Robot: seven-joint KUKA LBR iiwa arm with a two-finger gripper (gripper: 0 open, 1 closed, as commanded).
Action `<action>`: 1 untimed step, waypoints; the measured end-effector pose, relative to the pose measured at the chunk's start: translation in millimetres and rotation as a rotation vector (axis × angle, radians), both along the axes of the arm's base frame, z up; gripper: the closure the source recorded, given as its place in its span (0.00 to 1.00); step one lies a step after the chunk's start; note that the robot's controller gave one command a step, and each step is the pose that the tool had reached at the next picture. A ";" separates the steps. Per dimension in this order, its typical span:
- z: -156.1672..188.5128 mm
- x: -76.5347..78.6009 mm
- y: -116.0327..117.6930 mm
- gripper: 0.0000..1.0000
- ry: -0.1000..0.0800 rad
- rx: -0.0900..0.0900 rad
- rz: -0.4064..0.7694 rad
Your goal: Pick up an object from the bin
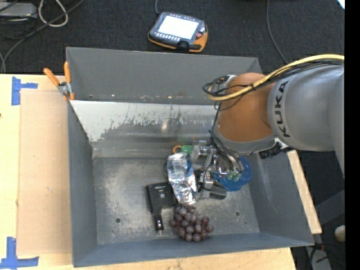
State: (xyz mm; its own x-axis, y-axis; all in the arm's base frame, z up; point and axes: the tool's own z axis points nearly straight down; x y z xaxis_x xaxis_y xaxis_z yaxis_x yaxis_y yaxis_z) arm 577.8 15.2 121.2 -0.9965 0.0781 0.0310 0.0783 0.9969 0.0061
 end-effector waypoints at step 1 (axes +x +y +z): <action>-16.3 3.1 -51.1 0.00 0.001 -0.008 -0.252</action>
Offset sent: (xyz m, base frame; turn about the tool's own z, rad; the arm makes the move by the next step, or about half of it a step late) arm -0.0022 -0.0381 -0.0512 0.1661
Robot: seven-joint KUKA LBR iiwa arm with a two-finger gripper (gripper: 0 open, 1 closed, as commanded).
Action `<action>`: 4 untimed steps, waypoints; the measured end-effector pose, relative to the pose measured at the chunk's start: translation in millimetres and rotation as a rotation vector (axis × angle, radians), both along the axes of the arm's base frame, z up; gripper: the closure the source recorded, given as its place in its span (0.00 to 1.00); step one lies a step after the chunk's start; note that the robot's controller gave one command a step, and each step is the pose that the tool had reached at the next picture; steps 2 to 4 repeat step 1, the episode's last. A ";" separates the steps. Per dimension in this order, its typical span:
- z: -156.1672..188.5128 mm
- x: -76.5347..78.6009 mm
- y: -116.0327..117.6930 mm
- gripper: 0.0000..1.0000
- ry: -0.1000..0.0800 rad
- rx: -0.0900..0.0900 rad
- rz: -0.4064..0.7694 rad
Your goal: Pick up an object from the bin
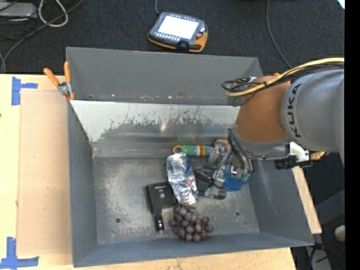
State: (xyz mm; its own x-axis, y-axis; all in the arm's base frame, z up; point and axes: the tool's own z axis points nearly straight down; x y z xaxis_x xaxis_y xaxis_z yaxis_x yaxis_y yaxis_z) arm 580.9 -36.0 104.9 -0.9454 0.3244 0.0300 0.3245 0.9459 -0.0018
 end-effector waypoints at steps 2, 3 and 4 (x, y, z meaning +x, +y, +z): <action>-34.4 -4.1 11.6 1.00 -0.005 0.002 0.083; -34.4 -4.1 11.6 1.00 -0.005 0.002 0.083; -34.4 -4.1 11.6 1.00 -0.005 0.002 0.083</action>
Offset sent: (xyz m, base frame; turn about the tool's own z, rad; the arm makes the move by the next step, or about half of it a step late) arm 0.0000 0.0000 0.0000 0.0000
